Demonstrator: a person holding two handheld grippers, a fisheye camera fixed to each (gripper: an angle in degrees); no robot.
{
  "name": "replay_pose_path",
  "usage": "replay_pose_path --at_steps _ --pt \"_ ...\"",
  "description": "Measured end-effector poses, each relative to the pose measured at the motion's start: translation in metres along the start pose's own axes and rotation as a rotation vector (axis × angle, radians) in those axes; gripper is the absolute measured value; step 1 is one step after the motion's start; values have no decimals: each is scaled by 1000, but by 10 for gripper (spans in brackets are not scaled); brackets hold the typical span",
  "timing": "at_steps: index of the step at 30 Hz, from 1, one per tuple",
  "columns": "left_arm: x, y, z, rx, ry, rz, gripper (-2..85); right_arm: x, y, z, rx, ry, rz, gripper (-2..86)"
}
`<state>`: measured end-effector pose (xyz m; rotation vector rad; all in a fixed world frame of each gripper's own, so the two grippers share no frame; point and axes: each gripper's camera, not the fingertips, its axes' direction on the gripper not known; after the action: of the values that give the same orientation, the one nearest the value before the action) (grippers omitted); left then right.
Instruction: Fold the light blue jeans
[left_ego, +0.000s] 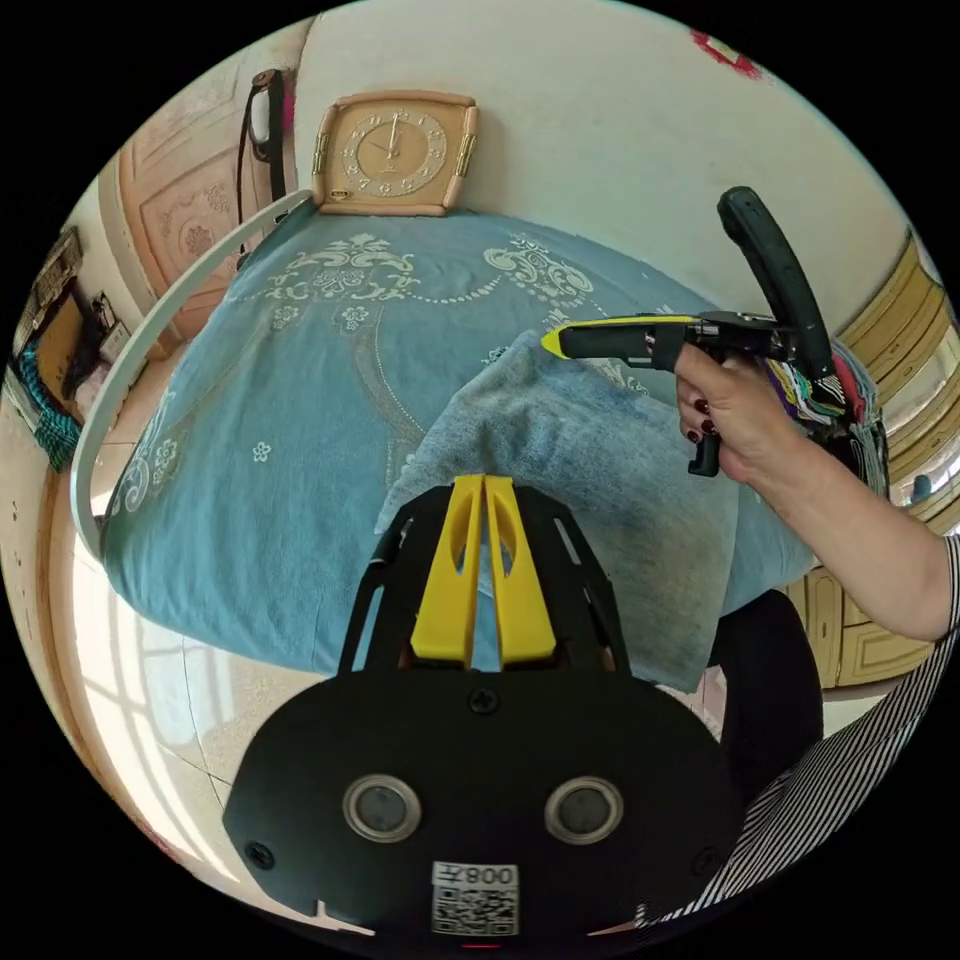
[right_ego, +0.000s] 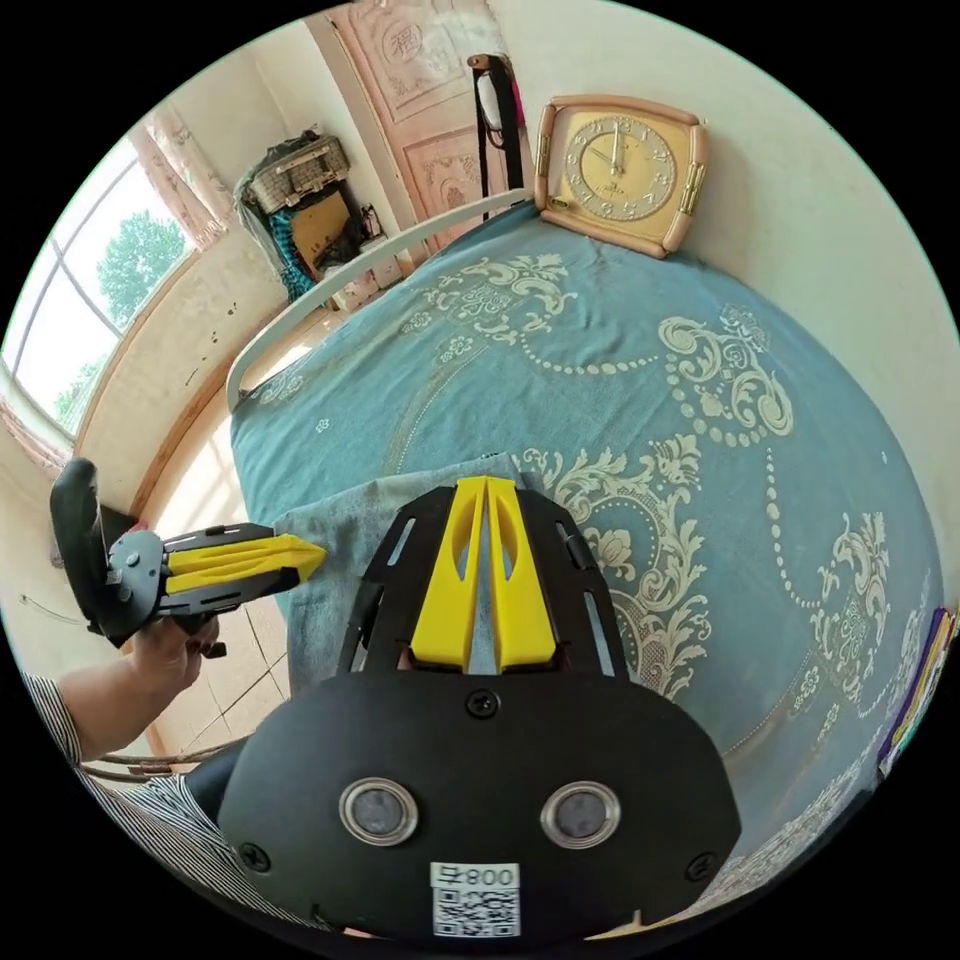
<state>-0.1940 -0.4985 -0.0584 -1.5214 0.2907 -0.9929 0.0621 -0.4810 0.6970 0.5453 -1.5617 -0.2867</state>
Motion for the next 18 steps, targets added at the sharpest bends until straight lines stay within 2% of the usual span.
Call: replay_pose_path --at_steps 2,5,8,10,13,18 --pt "2 3 15 -56 -26 32 1 12 -5 23 -121 -37 7 1" --pt "5 13 14 -49 -32 61 2 32 -7 21 -144 -91 43 1" --pt "4 30 5 -40 -11 40 3 49 -1 -5 -122 -106 44 1" --pt "2 45 -3 -15 33 5 5 68 21 -44 -21 -156 69 2" --pt "1 79 -18 37 181 -31 10 96 69 -90 54 -214 117 5" --pt "10 150 -14 -77 424 -87 50 134 175 -121 34 -392 304 20"
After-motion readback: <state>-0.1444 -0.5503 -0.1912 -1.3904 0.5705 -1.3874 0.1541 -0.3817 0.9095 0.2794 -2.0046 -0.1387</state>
